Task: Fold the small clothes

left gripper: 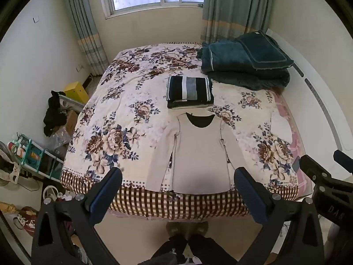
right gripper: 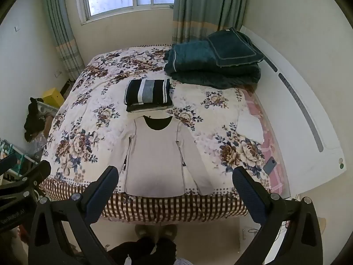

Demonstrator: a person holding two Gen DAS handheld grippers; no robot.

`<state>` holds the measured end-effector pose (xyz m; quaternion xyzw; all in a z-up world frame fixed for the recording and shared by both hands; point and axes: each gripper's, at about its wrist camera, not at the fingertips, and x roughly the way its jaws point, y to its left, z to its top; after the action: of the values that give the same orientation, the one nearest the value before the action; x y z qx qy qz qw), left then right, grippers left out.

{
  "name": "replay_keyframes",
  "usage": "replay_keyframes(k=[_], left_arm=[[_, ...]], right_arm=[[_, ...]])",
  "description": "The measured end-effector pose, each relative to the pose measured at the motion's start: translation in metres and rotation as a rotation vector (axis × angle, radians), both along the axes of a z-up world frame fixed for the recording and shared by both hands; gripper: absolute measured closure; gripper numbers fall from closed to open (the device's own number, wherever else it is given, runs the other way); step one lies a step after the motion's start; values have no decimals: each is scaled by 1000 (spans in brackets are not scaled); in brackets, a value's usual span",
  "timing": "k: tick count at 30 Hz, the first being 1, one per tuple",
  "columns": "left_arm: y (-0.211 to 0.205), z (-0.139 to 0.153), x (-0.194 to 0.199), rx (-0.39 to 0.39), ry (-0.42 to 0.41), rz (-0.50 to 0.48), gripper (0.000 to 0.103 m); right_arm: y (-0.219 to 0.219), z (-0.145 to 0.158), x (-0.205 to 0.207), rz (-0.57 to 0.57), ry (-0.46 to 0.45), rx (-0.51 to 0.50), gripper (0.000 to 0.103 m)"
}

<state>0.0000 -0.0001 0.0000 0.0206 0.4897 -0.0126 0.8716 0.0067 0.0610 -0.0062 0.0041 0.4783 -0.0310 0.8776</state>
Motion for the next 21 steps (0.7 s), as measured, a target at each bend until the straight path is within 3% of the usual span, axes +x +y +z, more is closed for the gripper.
replay_keyframes(k=[21], left_arm=[[8,13,5,-23,-14,18,0]], right_arm=[[13,14,1,19,-5,-7,0]])
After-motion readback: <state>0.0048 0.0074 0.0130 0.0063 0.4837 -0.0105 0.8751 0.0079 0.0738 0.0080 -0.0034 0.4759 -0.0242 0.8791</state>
